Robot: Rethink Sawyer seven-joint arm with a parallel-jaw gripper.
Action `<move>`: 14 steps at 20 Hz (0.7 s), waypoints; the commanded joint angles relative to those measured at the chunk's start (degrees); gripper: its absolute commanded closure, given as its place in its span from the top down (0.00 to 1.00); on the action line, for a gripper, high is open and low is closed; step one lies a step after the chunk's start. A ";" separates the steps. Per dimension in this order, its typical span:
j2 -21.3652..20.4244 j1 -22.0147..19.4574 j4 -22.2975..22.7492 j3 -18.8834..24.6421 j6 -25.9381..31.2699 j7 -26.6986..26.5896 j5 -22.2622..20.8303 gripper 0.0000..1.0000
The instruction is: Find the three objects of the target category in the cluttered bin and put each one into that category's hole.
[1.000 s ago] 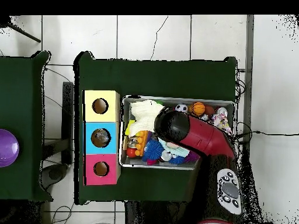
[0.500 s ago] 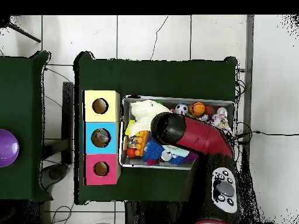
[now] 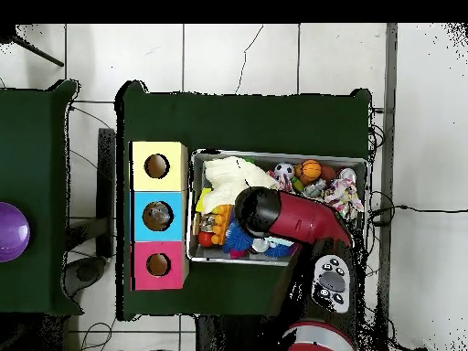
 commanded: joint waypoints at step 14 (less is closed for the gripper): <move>14.35 -0.28 -4.72 -4.11 -3.94 12.01 0.04 1.00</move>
